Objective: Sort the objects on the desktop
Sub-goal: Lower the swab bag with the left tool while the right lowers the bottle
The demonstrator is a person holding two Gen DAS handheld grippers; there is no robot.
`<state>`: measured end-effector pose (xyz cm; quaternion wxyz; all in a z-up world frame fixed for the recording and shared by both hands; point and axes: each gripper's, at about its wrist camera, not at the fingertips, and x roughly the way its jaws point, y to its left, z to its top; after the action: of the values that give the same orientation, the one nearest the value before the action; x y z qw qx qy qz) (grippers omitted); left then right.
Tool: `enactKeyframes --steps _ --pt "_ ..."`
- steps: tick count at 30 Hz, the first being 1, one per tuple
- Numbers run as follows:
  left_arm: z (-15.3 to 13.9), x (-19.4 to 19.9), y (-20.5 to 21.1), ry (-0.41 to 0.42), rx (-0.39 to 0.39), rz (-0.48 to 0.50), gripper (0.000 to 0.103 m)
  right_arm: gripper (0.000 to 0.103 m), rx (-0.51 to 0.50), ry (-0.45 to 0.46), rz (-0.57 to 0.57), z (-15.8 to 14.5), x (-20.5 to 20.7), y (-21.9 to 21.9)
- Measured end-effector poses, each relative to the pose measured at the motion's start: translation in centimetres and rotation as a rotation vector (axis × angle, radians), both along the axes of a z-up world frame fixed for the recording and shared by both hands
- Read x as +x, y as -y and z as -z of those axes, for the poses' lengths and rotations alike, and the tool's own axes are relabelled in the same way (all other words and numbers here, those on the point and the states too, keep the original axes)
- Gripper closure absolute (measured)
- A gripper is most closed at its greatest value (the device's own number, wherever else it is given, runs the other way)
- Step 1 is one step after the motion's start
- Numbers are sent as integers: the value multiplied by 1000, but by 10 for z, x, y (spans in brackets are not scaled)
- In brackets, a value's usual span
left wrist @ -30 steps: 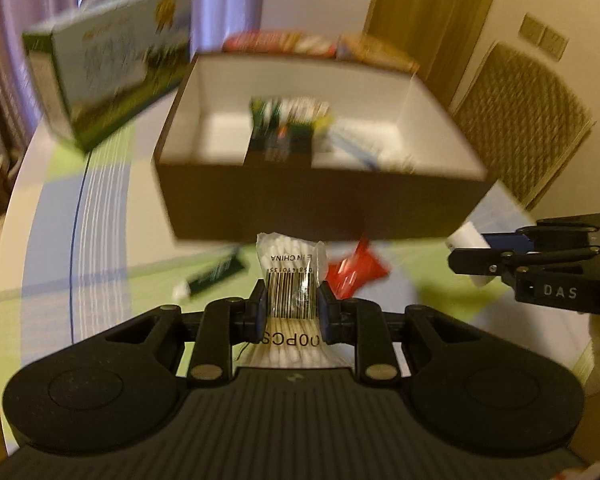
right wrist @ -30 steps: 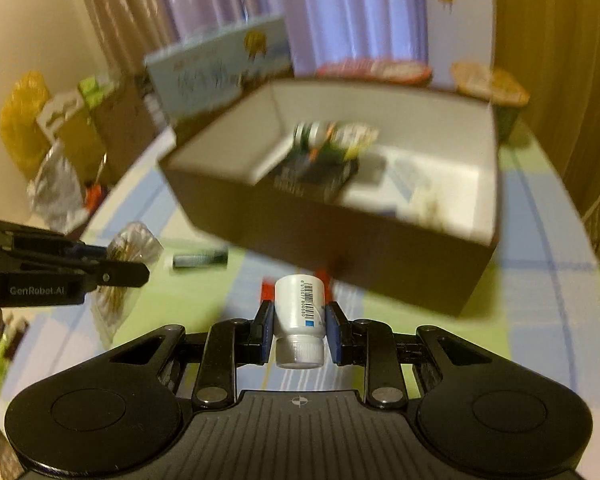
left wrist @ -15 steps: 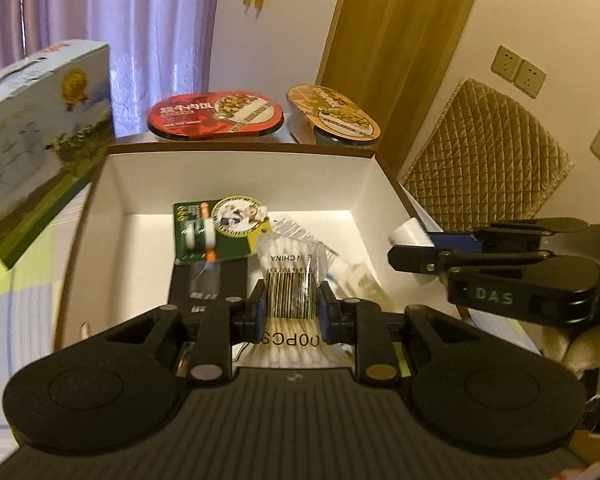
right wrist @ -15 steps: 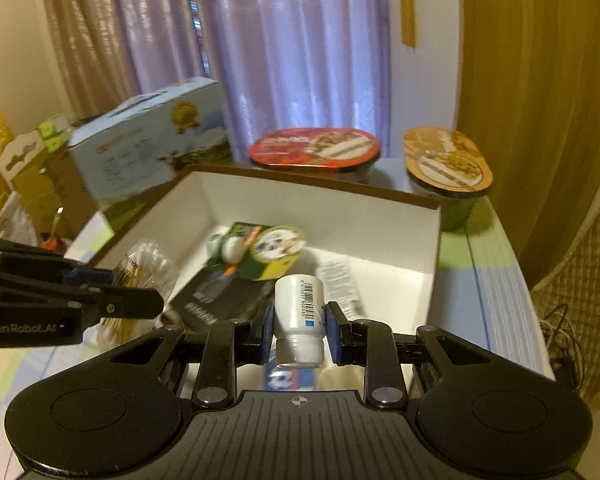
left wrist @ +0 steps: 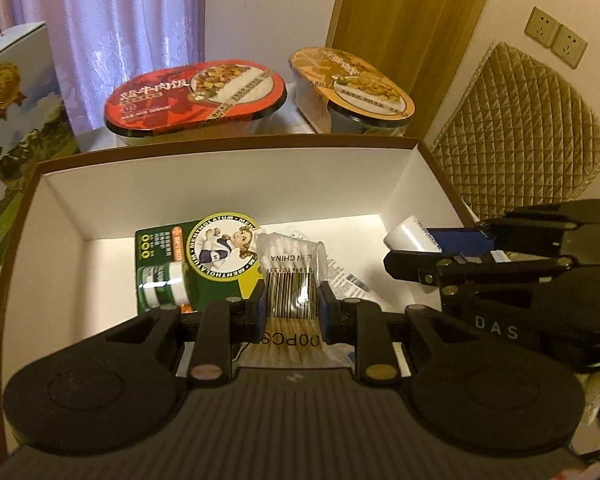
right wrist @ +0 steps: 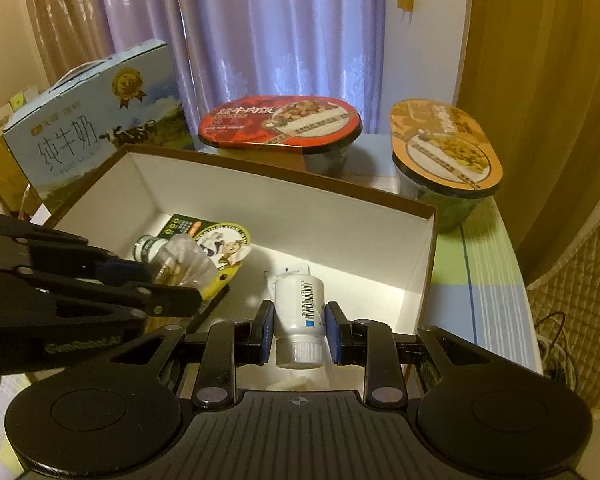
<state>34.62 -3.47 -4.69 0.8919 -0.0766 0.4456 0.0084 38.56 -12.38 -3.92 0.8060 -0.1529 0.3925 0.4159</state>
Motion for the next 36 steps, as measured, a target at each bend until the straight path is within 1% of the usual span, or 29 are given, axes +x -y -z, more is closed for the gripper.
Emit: enactKeyframes --steps 4,9,12,17,20,22,28,36 --pt "9 11 -4 -13 -33 0 82 79 -12 12 -5 4 8 -4" --pt "18 18 -5 -28 -34 -3 81 79 -12 9 -4 8 16 -7" --pt "21 19 -7 -27 -46 -7 73 79 -18 19 -11 10 18 -8" --pt "18 18 -9 -12 -35 -3 65 79 -21 22 -10 13 20 -8" --pt "17 19 -10 -6 -23 0 64 79 -22 18 -6 15 22 -9" --pt "17 18 -12 -6 -27 -5 62 79 -22 17 -4 16 23 -10" --pt "16 15 -17 -7 -34 -13 61 79 -26 19 -2 19 26 -12" --pt "12 8 -25 1 -21 -34 59 79 -19 25 15 19 28 -13"
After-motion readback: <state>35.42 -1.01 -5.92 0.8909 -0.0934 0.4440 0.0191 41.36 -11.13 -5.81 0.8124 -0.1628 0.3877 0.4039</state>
